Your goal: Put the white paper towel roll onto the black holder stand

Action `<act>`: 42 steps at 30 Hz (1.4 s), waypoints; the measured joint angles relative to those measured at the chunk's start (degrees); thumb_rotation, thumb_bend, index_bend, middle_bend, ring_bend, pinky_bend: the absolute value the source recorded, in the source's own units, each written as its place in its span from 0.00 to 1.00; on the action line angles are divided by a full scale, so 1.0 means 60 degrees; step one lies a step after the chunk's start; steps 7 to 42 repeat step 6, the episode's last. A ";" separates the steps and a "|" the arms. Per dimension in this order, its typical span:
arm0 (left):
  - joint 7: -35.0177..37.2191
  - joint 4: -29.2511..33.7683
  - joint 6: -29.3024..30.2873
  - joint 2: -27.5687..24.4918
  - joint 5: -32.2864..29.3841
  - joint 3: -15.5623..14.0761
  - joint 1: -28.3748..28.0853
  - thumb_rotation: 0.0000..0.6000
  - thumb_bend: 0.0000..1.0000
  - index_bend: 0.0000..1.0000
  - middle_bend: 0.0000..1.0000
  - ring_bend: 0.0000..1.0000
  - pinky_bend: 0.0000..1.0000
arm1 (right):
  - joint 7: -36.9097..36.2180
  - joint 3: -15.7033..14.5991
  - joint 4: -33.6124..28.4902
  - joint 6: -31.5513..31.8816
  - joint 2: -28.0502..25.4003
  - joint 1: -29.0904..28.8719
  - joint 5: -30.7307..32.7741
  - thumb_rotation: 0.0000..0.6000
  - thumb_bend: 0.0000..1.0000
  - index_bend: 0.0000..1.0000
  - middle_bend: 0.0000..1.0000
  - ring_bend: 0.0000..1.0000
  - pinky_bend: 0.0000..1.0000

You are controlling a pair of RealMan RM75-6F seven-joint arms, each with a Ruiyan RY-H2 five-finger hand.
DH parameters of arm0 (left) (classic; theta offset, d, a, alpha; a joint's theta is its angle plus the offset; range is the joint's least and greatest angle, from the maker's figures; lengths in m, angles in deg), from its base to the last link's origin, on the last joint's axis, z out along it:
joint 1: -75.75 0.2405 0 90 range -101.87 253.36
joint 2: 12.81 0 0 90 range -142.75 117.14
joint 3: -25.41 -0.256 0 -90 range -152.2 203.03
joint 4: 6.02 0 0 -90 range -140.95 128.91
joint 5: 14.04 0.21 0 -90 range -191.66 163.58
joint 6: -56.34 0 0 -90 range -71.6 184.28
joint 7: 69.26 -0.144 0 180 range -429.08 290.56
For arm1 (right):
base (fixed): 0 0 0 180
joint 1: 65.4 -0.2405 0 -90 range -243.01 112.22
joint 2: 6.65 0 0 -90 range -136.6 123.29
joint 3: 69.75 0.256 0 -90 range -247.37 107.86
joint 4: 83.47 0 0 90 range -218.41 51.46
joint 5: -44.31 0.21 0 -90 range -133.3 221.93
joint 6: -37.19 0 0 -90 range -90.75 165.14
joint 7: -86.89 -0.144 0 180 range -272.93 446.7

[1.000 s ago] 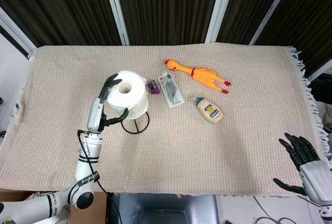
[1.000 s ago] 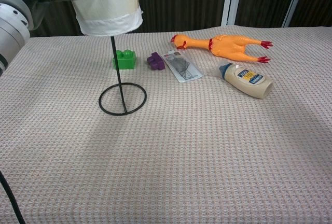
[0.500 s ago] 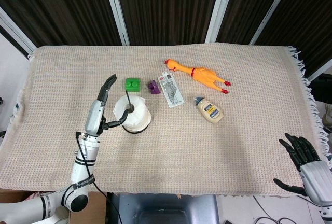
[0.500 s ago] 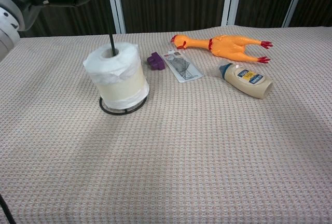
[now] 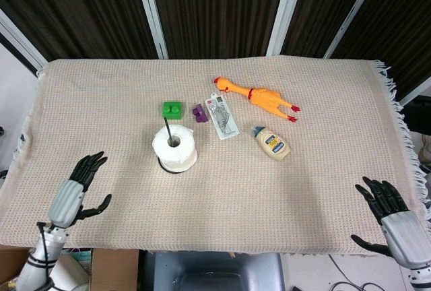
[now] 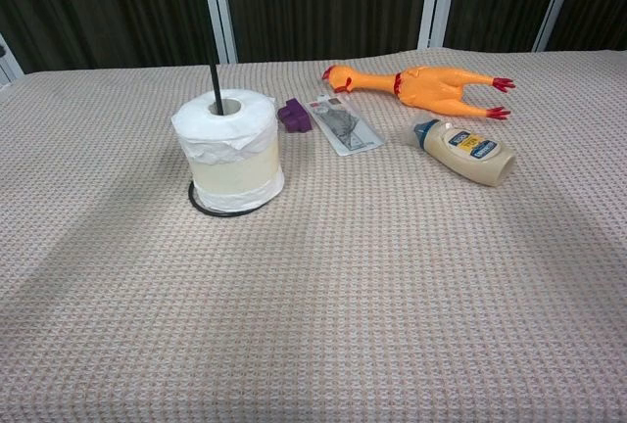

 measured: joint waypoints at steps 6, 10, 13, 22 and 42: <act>-0.0453 -0.1776 0.0272 -0.0122 0.0216 -0.0567 0.0714 1.00 0.41 0.00 0.00 0.00 0.00 | 0.0577 0.0020 -0.0064 -0.0275 0.0265 -0.0047 0.0037 1.00 0.00 0.00 0.00 0.00 0.00; -0.0453 -0.1776 0.0272 -0.0122 0.0216 -0.0567 0.0714 1.00 0.41 0.00 0.00 0.00 0.00 | 0.0577 0.0020 -0.0064 -0.0275 0.0265 -0.0047 0.0037 1.00 0.00 0.00 0.00 0.00 0.00; -0.0453 -0.1776 0.0272 -0.0122 0.0216 -0.0567 0.0714 1.00 0.41 0.00 0.00 0.00 0.00 | 0.0577 0.0020 -0.0064 -0.0275 0.0265 -0.0047 0.0037 1.00 0.00 0.00 0.00 0.00 0.00; -0.0453 -0.1776 0.0272 -0.0122 0.0216 -0.0567 0.0714 1.00 0.41 0.00 0.00 0.00 0.00 | 0.0577 0.0020 -0.0064 -0.0275 0.0265 -0.0047 0.0037 1.00 0.00 0.00 0.00 0.00 0.00; -0.0453 -0.1776 0.0272 -0.0122 0.0216 -0.0567 0.0714 1.00 0.41 0.00 0.00 0.00 0.00 | 0.0577 0.0020 -0.0064 -0.0275 0.0265 -0.0047 0.0037 1.00 0.00 0.00 0.00 0.00 0.00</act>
